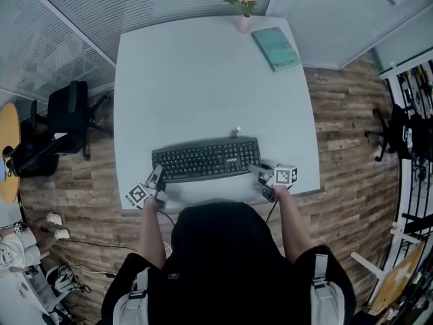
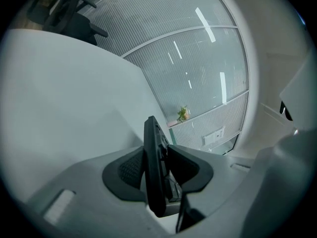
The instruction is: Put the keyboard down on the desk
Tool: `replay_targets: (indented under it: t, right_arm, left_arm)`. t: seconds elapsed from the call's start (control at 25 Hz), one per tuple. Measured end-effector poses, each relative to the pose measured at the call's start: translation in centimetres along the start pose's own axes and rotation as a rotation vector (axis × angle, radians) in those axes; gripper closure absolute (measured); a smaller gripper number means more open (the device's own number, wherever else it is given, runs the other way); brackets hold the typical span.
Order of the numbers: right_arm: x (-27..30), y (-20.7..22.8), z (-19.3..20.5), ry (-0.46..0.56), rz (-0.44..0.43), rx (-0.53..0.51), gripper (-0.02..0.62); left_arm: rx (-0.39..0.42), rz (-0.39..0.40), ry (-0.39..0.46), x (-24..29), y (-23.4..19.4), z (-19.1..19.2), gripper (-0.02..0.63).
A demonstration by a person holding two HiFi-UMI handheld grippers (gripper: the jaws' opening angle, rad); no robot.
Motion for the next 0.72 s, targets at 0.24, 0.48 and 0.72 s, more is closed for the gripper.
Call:
replay_targets:
  t: [0.24,0.48,0.72]
  right_arm:
    - [-0.2,-0.1,0.5,0.005,0.009,0.029,0.422]
    - [-0.8,0.2,1.0,-0.018,0.063,0.047,0.416]
    - [-1.1,0.6,1.1,-0.019,0.113,0.048,0.41]
  left_arm:
    - [-0.002,-0.024,-0.005,-0.1,0.1,0.4,0.477]
    - [0.081,-0.113,-0.061,0.2,-0.2,0.7,0.464]
    - [0.19,-0.21,-0.114,0.9,0.0,0.9,0.448]
Point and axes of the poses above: the fingertips, and each gripper's own axes: x forward along the fingers, y to its right, z out of its underside, the point moved 9 cm from there along -x, backward along the fingers, and after that the axes turned 3 degrees about -y, right-handed, at the moved point
